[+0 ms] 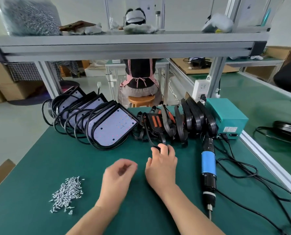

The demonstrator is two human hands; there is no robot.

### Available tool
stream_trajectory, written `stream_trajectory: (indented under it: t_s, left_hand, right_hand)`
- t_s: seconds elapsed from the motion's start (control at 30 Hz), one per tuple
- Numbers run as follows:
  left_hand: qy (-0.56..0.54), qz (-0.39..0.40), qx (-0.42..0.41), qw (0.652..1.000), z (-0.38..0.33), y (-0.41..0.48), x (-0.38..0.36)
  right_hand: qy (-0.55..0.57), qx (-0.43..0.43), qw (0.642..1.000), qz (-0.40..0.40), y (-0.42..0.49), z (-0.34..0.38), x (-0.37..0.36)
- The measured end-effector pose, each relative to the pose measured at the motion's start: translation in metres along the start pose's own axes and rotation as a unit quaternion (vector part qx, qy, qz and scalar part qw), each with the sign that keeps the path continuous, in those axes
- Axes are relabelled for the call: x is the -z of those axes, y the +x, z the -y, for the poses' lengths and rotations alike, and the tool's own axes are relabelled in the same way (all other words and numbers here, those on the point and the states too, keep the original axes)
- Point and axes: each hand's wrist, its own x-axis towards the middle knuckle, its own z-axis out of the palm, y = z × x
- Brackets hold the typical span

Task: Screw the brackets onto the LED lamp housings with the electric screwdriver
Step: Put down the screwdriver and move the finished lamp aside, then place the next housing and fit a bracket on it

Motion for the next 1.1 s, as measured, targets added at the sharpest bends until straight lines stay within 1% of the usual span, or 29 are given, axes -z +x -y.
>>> stream_trajectory:
  t_s: [0.1,0.13,0.2,0.27,0.33,0.47,0.53,0.57,0.7,0.8,0.93,1.0,1.03,1.1]
  left_hand:
    - [0.105,-0.113,-0.032,0.987,-0.008,0.049,0.024]
    - [0.159,-0.146,-0.056,0.975,-0.013,0.066,0.032]
    - [0.273,-0.200,-0.091,0.937,-0.022,0.101,0.047]
    - [0.341,-0.229,-0.087,0.908,-0.030,0.129,0.058]
    - [0.389,-0.226,-0.064,0.891,-0.035,0.151,0.064]
    - [0.497,-0.160,-0.002,0.853,-0.035,0.179,0.069]
    - [0.534,-0.138,0.011,0.834,-0.032,0.184,0.069]
    - [0.538,-0.138,0.009,0.832,-0.029,0.185,0.069]
    - [0.515,-0.153,-0.012,0.843,-0.025,0.185,0.068]
    - [0.498,-0.166,-0.063,0.849,-0.025,0.177,0.065]
    - [0.504,-0.169,-0.133,0.836,-0.028,0.154,0.058]
    - [0.511,-0.157,-0.140,0.834,-0.027,0.138,0.054]
    - [0.505,-0.146,-0.132,0.840,-0.027,0.128,0.052]
    - [0.457,-0.117,-0.085,0.878,-0.026,0.106,0.048]
  right_hand:
    - [0.014,-0.001,1.000,0.002,0.002,-0.002,0.000]
    - [0.016,-0.004,1.000,0.004,0.002,-0.002,0.000]
    - [0.018,-0.010,1.000,0.011,0.001,-0.002,-0.001]
    - [0.010,-0.005,1.000,0.016,0.002,-0.002,-0.002]
    - [0.008,0.000,1.000,0.012,0.002,-0.003,-0.004]
    - [0.025,0.005,1.000,-0.007,0.003,-0.002,-0.004]
    - [0.051,0.007,0.999,-0.012,0.003,-0.002,-0.004]
    - [0.066,0.008,0.998,-0.013,0.003,-0.001,-0.004]
    - [0.108,0.009,0.994,-0.010,0.004,-0.002,-0.002]
    - [0.114,0.014,0.993,-0.013,0.004,-0.002,-0.003]
    - [0.122,0.019,0.992,-0.015,0.006,-0.003,-0.003]
    - [0.131,0.025,0.991,-0.023,0.006,-0.002,-0.002]
    - [0.137,0.028,0.990,-0.031,0.005,-0.002,-0.002]
    - [0.149,0.034,0.987,-0.048,0.004,-0.002,0.000]
